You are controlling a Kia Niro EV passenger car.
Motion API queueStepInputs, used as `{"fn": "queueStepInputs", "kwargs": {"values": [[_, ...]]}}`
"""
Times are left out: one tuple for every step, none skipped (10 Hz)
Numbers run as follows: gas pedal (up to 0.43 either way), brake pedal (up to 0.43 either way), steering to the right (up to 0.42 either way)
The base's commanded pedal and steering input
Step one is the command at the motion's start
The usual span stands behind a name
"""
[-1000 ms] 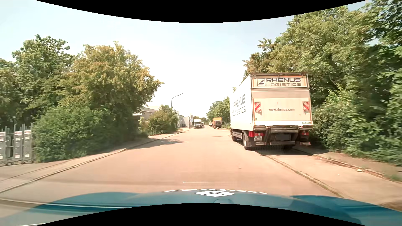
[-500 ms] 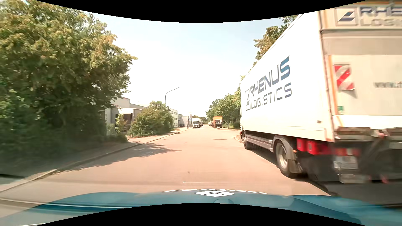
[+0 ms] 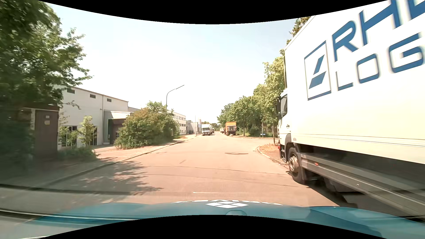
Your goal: Follow the waypoints while adhering to traffic rules and regulations
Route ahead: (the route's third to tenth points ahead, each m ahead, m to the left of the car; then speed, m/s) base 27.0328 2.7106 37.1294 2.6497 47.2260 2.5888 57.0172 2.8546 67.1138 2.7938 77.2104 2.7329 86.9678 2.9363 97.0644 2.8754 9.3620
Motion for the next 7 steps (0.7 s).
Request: {"fn": "queueStepInputs", "kwargs": {"values": [[0.0, 0.262, 0.001], [0.0, 0.262, 0.001], [0.0, 0.256, 0.001], [0.0, 0.25, 0.001], [0.0, 0.213, 0.001], [0.0, 0.073, 0.001], [0.0, 0.0, 0.0]]}}
